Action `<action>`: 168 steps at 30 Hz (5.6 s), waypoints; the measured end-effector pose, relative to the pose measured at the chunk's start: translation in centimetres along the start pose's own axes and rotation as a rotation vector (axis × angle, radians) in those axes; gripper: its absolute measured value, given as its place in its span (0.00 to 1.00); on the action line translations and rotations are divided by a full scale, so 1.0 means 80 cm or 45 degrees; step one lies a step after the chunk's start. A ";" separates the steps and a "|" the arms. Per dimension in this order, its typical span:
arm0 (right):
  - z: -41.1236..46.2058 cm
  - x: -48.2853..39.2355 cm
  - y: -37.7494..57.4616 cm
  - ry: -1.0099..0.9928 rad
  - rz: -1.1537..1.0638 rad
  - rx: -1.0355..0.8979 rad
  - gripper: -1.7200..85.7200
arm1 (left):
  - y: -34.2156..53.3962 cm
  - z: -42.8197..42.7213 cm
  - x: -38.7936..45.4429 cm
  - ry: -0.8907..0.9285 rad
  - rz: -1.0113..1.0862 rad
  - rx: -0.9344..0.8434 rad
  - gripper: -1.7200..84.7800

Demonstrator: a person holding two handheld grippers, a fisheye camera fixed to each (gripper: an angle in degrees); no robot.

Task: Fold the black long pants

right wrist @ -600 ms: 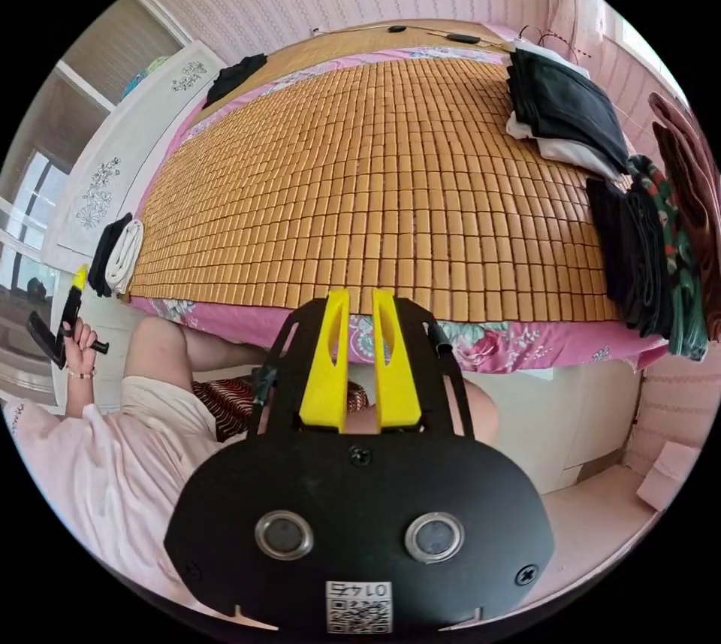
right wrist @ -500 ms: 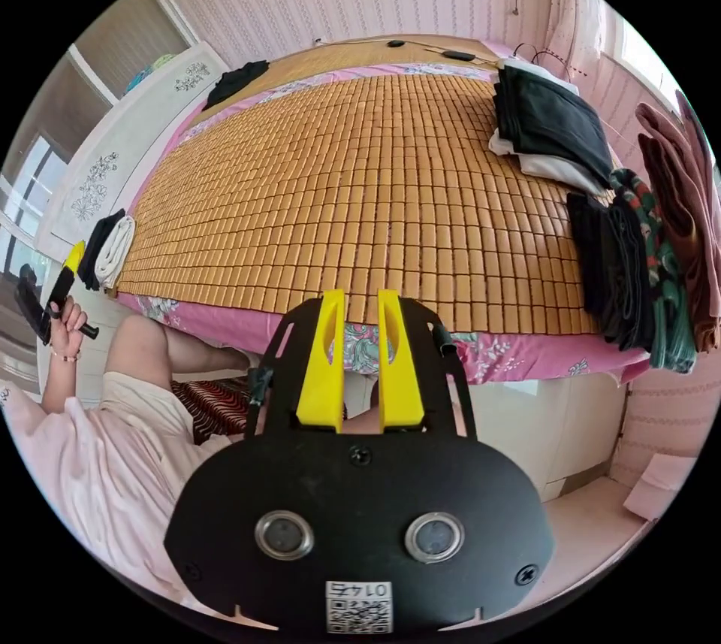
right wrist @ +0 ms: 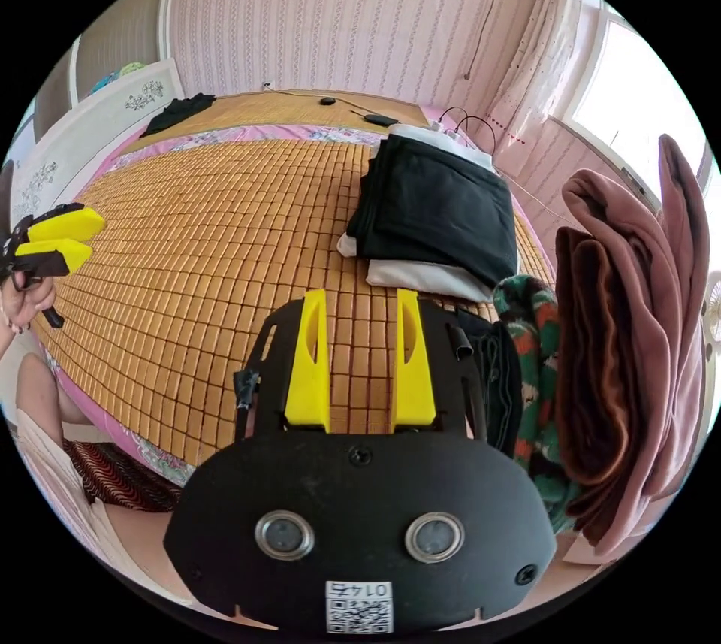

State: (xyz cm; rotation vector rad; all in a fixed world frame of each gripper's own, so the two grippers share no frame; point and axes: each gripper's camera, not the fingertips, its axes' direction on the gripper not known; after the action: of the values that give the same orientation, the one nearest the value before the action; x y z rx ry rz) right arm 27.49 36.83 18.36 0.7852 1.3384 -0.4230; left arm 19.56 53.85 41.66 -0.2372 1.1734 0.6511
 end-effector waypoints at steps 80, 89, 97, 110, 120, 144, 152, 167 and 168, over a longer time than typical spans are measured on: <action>0.019 -0.764 -0.066 -0.748 -1.042 -0.558 0.18 | 0.621 -0.576 -0.190 -0.627 -1.585 -0.298 0.04; 0.000 -0.909 -0.080 -0.986 -1.287 -0.501 0.29 | 0.628 -0.633 -0.142 -0.404 -1.462 0.077 0.01; 0.019 -0.939 -0.083 -0.929 -1.358 -0.721 0.08 | 0.643 -0.655 -0.119 -0.435 -1.364 0.031 0.01; -0.060 -0.430 -0.136 -0.845 -0.198 -0.278 0.05 | 0.696 -0.696 -0.200 -0.643 -1.460 -0.196 0.14; -0.204 -0.198 -0.128 -0.622 0.181 0.182 0.05 | 0.652 -0.692 -0.238 -0.675 -1.234 -0.425 0.02; -0.071 0.021 0.159 -0.353 0.688 -0.165 0.02 | 0.821 -0.852 -0.188 -0.589 -1.710 0.208 0.07; -0.013 -0.048 0.076 -0.479 0.345 -0.302 0.07 | 0.771 -0.828 -0.245 -0.504 -1.612 0.137 0.08; 0.111 -0.110 0.016 -0.456 0.456 -0.548 0.04 | 0.658 -0.684 -0.329 -0.481 -1.395 -0.459 0.06; 0.102 -0.105 0.020 -0.488 0.466 -0.493 0.04 | 0.657 -0.683 -0.331 -0.480 -1.394 -0.453 0.06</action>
State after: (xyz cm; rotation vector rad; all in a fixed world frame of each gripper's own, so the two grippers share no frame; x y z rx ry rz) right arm 32.52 30.81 27.18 0.5710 0.8568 -0.0138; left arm -59.80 59.21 52.75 -0.9320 0.4214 -0.0877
